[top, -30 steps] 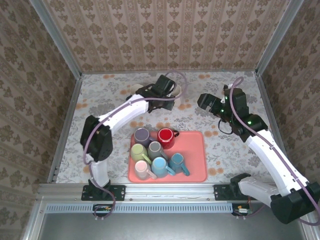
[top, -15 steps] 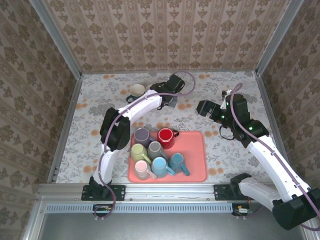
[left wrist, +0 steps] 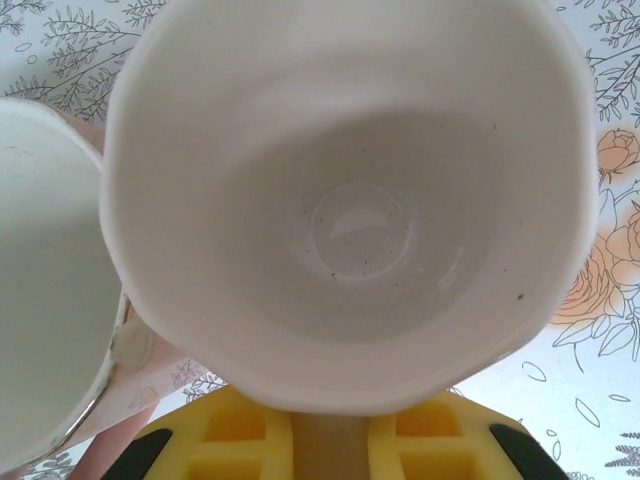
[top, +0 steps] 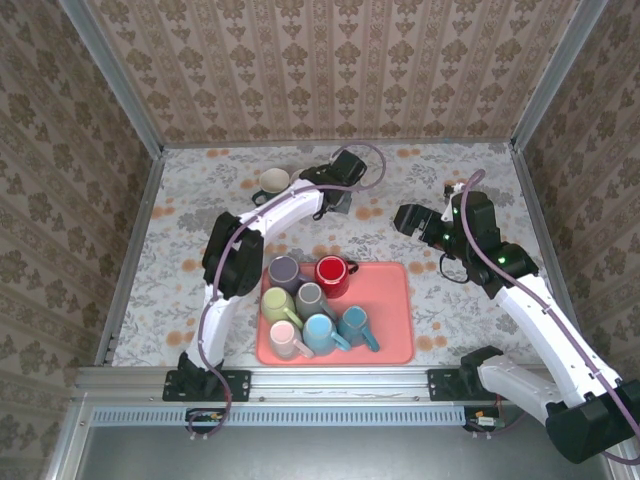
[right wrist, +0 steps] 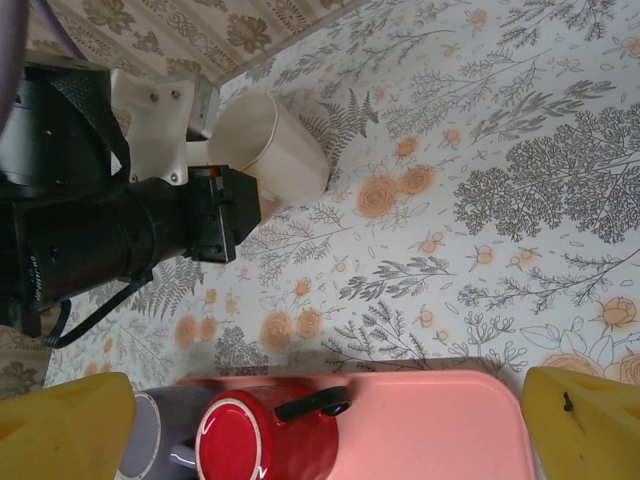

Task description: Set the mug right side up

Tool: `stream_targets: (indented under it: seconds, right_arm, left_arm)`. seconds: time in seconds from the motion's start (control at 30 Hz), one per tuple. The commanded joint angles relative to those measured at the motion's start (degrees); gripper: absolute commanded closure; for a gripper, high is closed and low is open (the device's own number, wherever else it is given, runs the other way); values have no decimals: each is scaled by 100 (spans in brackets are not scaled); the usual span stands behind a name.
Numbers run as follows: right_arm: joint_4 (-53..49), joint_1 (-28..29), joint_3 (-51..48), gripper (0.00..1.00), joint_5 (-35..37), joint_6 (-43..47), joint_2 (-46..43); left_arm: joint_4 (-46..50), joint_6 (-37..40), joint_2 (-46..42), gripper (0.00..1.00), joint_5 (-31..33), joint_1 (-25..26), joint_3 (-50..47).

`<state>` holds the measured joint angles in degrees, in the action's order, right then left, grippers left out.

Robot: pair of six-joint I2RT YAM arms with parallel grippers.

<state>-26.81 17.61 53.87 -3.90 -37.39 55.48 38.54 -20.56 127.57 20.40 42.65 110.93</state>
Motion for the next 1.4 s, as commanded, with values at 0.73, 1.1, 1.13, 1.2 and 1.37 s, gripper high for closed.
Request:
stream_targets:
  seconds: [0.73, 1.1, 1.13, 1.2, 1.37]
  right_arm:
    - [-354, -34, 171, 0, -163, 620, -100]
    - [-1325, 562, 850, 0, -876, 1592, 475]
    - [-1468, 753, 933, 0, -715, 1739, 564]
    - [-1699, 1101, 1077, 0, -454, 1961, 751]
    - [-2214, 1928, 1471, 0, -63, 2359, 1242]
  left_arm:
    - [-647, -329, -1889, 53, -529, 126, -1443]
    - [63, 634, -4668, 53, -789, -180, -3260]
    - [207, 697, -4934, 53, -796, -357, -3420]
    - [430, 737, -5360, 53, -835, -698, -3684]
    - [346, 854, -6345, 52, -951, -1302, -4498]
